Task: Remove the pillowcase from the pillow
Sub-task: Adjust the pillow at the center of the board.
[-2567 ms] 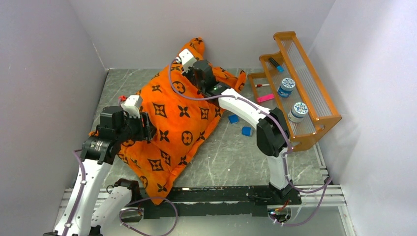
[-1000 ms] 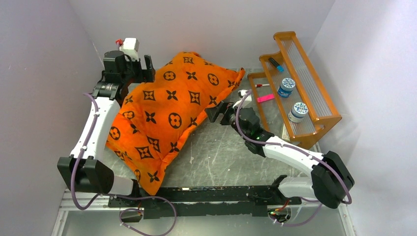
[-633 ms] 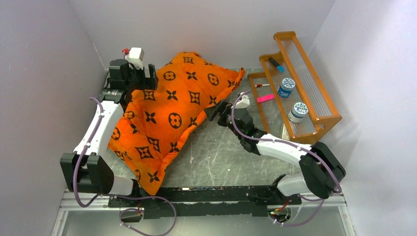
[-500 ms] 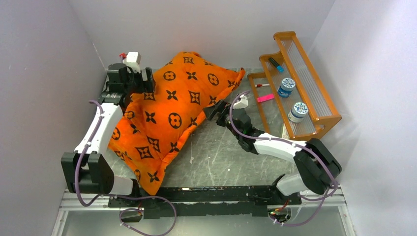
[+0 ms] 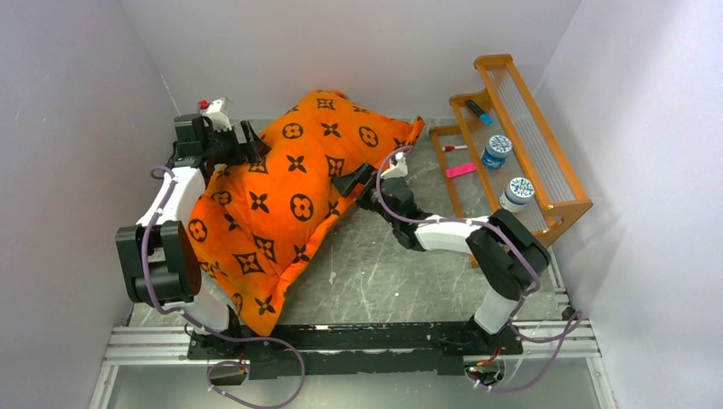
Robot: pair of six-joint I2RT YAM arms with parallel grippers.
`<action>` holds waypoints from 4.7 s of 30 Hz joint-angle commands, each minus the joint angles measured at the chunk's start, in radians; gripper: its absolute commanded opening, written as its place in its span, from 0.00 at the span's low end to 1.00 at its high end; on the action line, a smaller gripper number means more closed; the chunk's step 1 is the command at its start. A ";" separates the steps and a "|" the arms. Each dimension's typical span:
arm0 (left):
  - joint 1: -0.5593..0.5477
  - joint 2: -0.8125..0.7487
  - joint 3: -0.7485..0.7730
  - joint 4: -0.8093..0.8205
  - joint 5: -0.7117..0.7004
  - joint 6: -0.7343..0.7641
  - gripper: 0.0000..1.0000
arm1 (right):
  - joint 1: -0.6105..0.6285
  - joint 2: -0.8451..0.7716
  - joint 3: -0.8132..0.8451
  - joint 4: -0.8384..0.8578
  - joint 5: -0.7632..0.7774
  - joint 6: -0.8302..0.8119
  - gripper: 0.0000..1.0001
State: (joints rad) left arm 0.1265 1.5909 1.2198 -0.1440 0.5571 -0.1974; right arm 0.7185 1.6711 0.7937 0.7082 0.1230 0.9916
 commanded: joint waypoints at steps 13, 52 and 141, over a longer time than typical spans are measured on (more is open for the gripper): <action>-0.057 -0.114 -0.104 0.039 0.190 -0.032 0.98 | -0.063 0.103 0.295 -0.135 -0.291 -0.139 0.00; -0.228 -0.667 -0.240 -0.294 0.164 -0.071 0.98 | -0.169 0.275 0.921 -0.512 -0.464 -0.535 0.05; -0.084 0.080 0.129 0.130 0.077 -0.470 0.98 | -0.147 -0.873 -0.297 -0.821 -0.212 -0.583 0.00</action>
State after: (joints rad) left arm 0.0406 1.6016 1.3273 -0.2043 0.4400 -0.5739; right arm 0.5835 0.8211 0.5114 -0.1329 -0.1101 0.4255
